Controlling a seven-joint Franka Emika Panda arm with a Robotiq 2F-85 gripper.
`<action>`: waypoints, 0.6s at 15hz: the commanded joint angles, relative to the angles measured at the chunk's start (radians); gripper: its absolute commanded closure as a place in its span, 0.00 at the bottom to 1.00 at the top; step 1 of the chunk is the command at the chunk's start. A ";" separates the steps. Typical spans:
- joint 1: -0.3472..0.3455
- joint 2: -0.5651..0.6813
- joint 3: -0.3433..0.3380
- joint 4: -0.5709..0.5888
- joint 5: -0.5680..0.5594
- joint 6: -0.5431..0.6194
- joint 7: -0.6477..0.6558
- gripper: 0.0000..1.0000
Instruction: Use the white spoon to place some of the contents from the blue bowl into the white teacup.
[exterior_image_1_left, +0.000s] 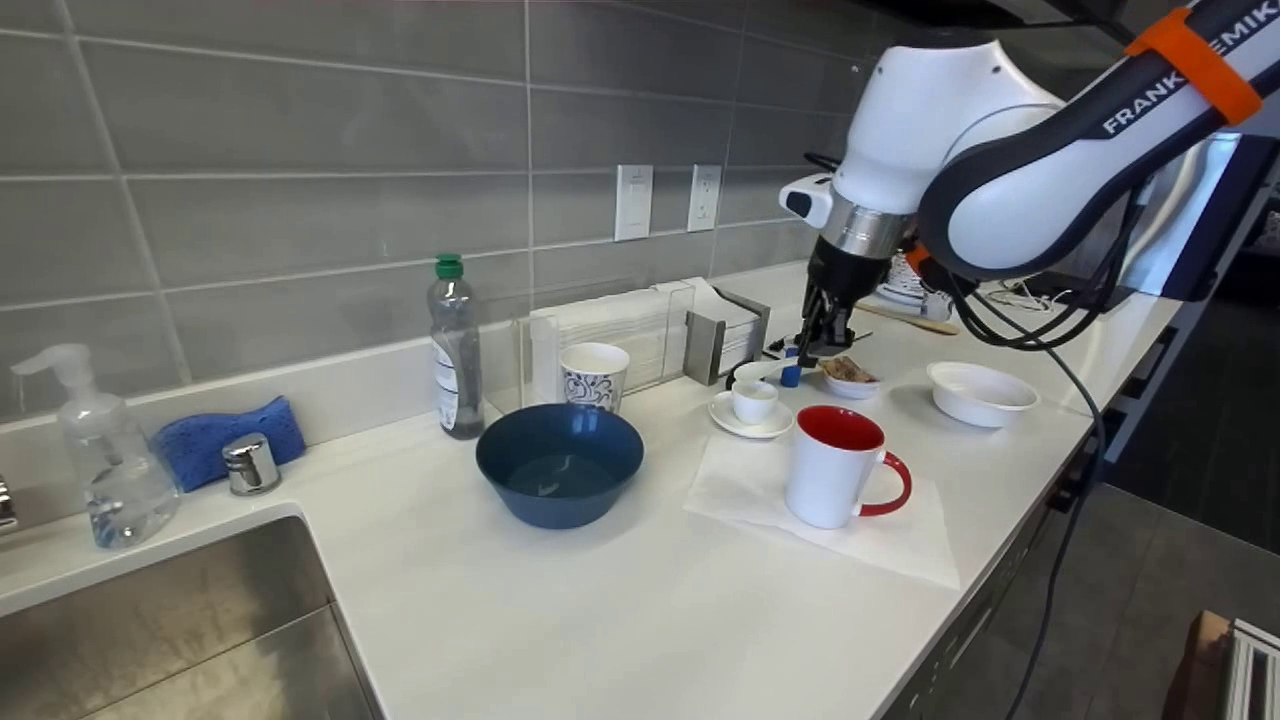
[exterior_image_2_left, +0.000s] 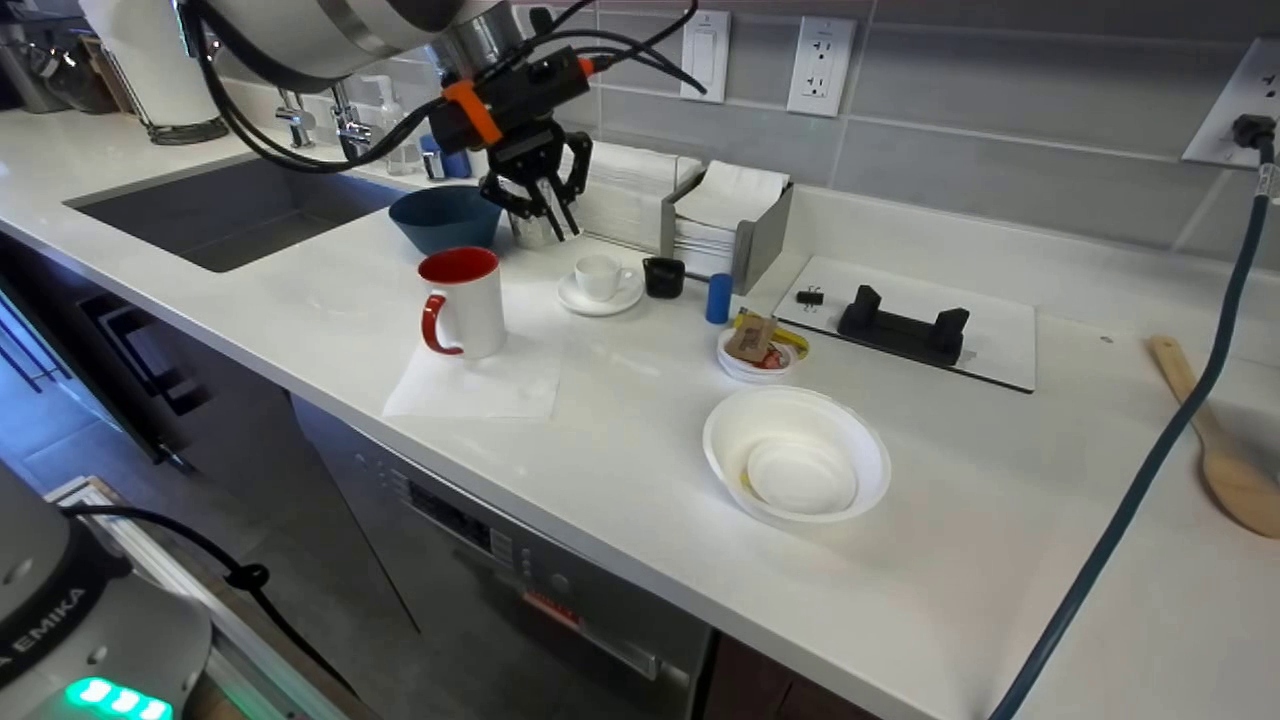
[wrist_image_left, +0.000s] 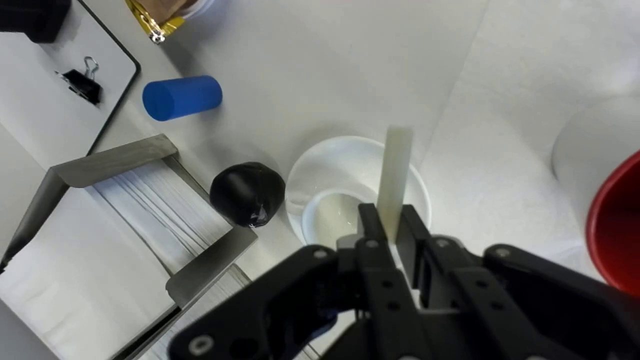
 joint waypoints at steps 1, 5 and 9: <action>0.003 -0.117 -0.091 -0.189 0.260 0.217 -0.242 0.97; 0.001 -0.066 -0.097 -0.153 0.238 0.203 -0.227 0.87; 0.016 -0.054 -0.081 -0.142 0.245 0.197 -0.245 0.97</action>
